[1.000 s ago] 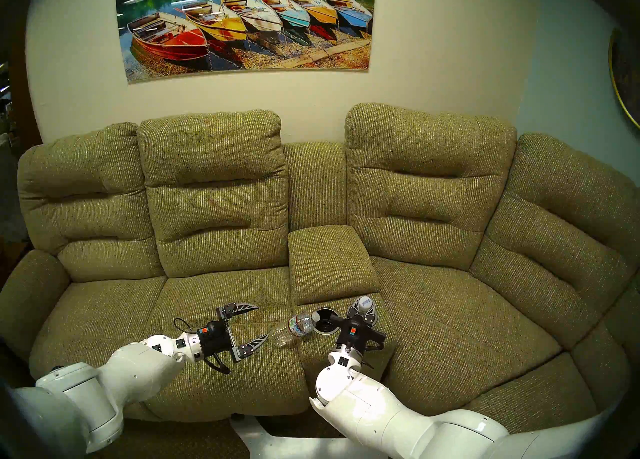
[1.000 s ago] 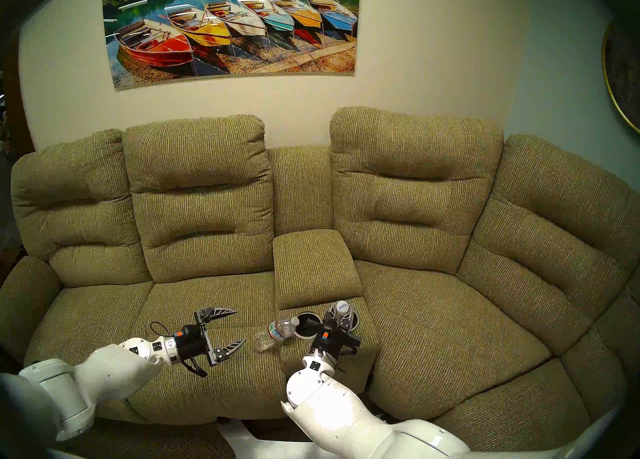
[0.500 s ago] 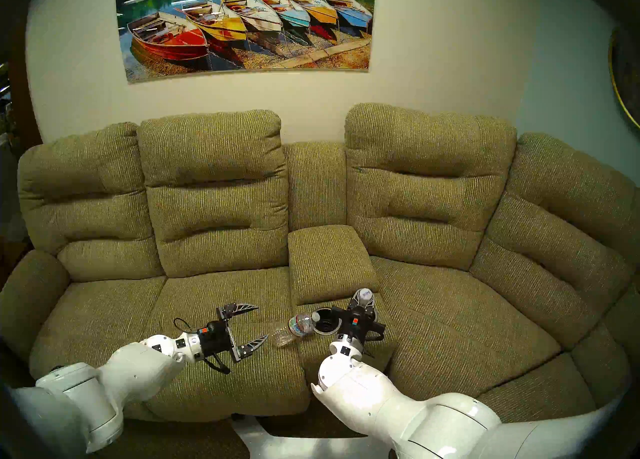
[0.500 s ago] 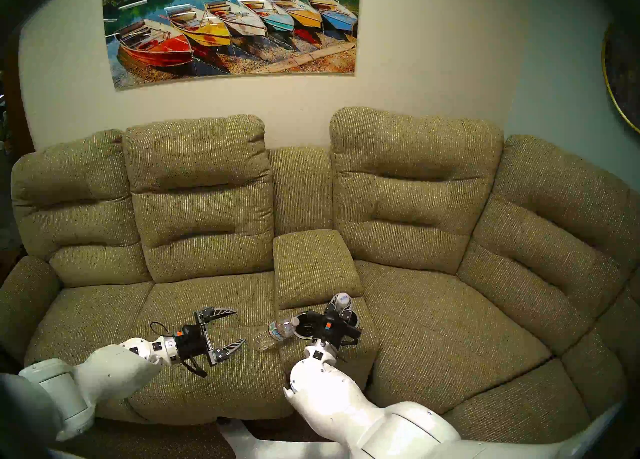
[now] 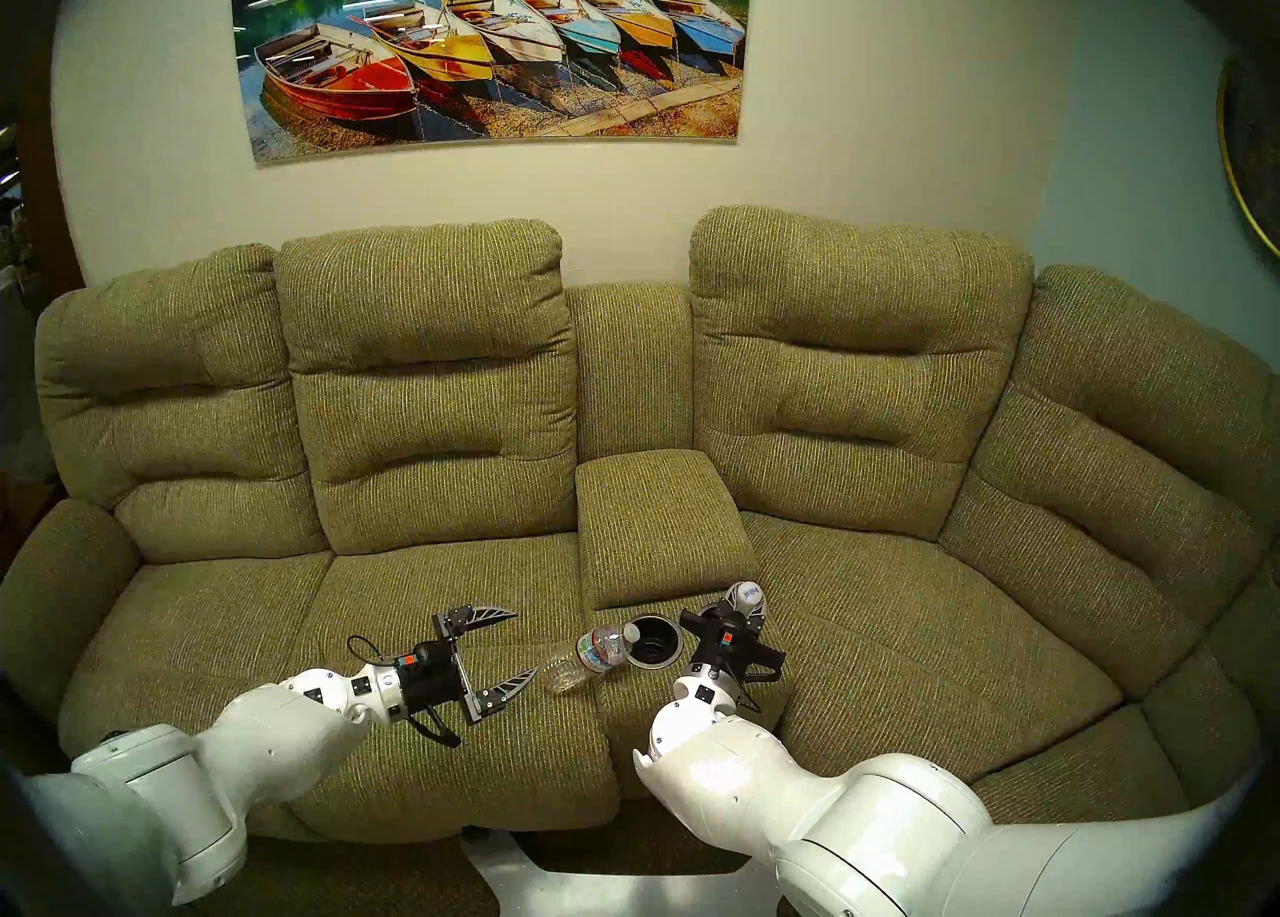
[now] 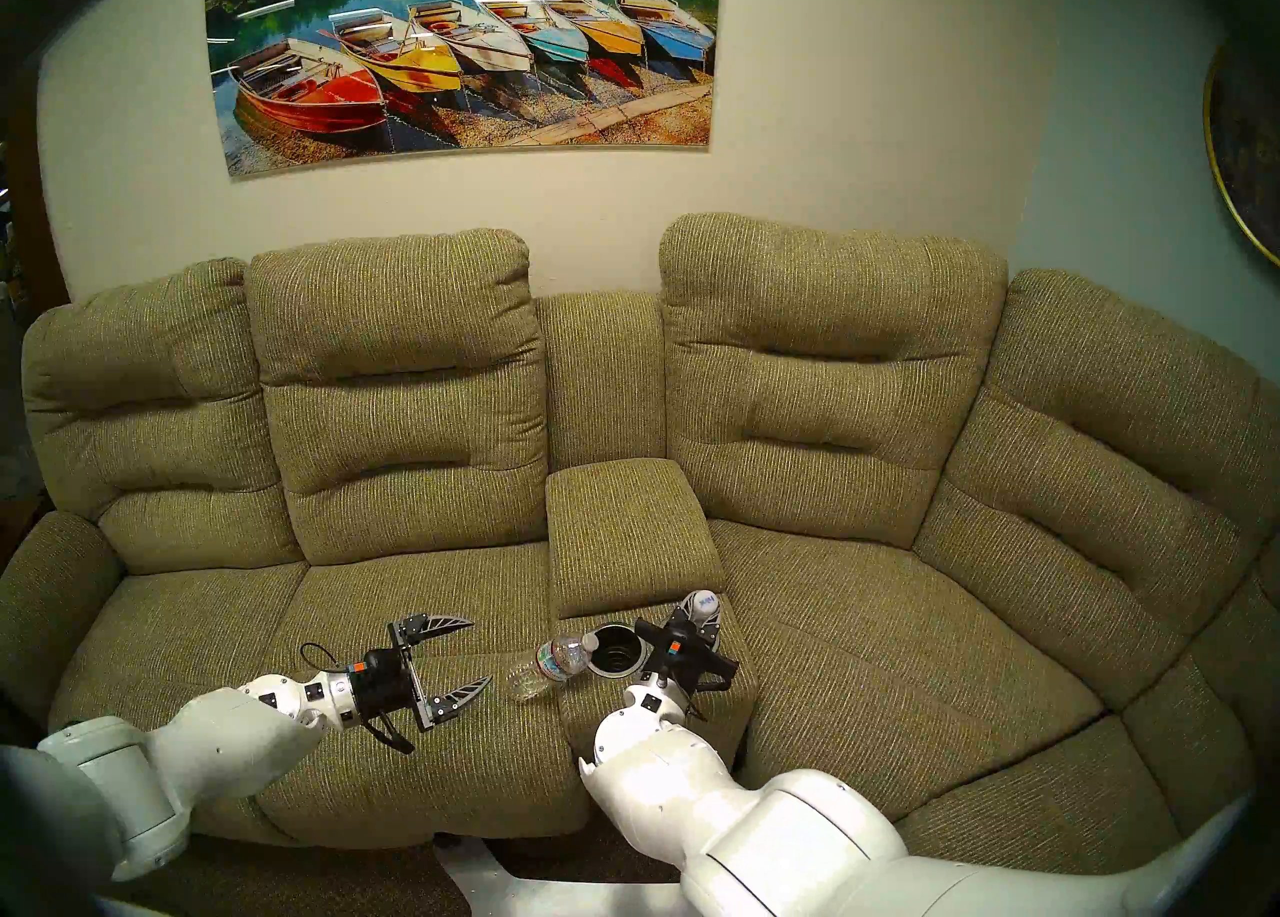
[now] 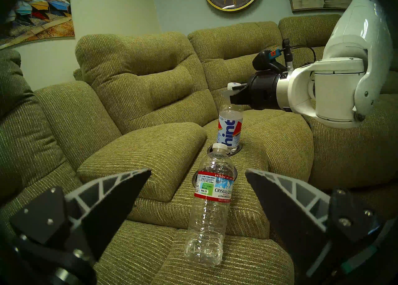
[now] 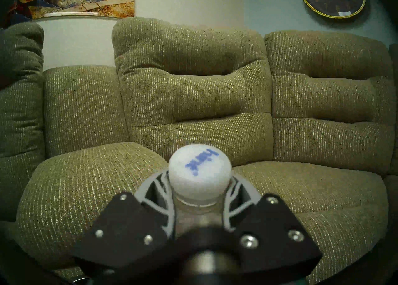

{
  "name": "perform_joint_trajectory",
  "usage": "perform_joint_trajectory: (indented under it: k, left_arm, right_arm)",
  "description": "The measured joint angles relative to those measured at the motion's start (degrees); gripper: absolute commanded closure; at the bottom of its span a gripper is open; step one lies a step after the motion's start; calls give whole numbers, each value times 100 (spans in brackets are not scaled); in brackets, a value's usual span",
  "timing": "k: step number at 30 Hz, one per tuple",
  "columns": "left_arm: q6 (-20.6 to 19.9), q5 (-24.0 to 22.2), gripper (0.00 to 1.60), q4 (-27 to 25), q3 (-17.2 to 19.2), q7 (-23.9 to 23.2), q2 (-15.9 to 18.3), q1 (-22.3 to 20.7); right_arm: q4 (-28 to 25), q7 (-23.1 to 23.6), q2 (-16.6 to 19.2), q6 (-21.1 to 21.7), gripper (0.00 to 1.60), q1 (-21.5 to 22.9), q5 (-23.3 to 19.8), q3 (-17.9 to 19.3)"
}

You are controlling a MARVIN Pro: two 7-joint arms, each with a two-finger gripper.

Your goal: Put bottles into cup holders

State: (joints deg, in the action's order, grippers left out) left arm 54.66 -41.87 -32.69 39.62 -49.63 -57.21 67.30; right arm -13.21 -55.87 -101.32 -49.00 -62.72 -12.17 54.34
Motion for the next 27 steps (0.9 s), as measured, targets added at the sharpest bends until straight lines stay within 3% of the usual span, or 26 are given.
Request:
perform_joint_trajectory:
  k: [12, 18, 27]
  left_arm:
    - [0, 0, 0, 0, 0, 0, 0, 0]
    - [0, 0, 0, 0, 0, 0, 0, 0]
    - [0, 0, 0, 0, 0, 0, 0, 0]
  right_arm:
    - [355, 423, -91, -433, 0, 68, 72, 22]
    - [122, 531, 6, -524, 0, 66, 322, -13]
    - [-287, 571, 353, -561, 0, 4, 471, 357]
